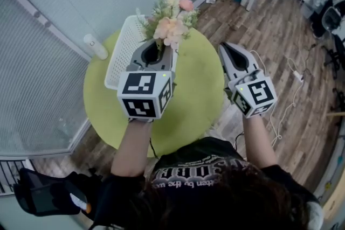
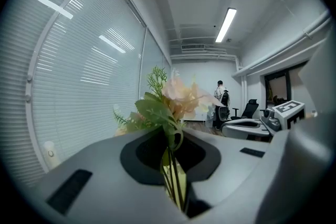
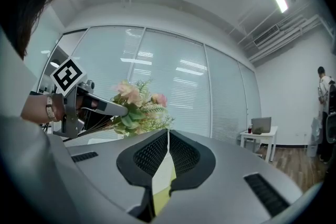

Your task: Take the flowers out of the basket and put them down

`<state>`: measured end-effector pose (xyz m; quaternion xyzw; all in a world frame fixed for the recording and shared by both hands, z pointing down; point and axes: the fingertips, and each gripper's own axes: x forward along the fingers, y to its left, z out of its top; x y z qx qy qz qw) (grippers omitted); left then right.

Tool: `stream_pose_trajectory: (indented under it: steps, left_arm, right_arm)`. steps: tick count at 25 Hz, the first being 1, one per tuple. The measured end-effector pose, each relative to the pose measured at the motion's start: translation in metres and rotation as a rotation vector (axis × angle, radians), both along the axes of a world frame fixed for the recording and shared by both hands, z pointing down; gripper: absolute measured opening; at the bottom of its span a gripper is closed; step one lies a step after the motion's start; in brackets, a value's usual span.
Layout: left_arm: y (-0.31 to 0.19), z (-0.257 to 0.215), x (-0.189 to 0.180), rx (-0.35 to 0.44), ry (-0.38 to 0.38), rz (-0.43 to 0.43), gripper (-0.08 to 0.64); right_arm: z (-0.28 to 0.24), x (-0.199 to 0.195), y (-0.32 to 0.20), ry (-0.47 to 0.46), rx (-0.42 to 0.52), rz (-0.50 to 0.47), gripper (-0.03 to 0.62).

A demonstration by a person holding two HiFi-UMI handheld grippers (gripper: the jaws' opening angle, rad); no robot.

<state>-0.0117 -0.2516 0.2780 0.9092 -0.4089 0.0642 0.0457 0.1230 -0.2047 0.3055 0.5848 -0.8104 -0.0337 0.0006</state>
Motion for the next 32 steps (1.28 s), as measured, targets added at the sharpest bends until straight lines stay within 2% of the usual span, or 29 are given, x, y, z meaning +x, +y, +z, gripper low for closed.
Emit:
stream_pose_trajectory:
  steps: [7, 13, 22, 27, 32]
  left_arm:
    - [0.024, 0.006, 0.038, -0.007, 0.009, 0.079, 0.029]
    - [0.029, 0.021, 0.066, 0.002, -0.029, 0.084, 0.029]
    - [0.053, 0.047, 0.107, -0.006, -0.058, 0.062, 0.029]
    - [0.056, 0.081, 0.115, -0.028, -0.079, 0.016, 0.029]
    - [0.065, 0.126, 0.113, -0.062, -0.096, 0.018, 0.029]
  right_arm:
    - [0.006, 0.029, 0.035, 0.002, -0.015, 0.077, 0.031]
    - [0.013, 0.060, 0.047, 0.008, -0.041, 0.111, 0.031]
    - [0.018, 0.105, 0.067, 0.023, -0.067, 0.094, 0.031]
    - [0.025, 0.113, 0.068, 0.022, -0.085, 0.052, 0.031]
    - [0.036, 0.119, 0.077, 0.031, -0.102, 0.013, 0.031]
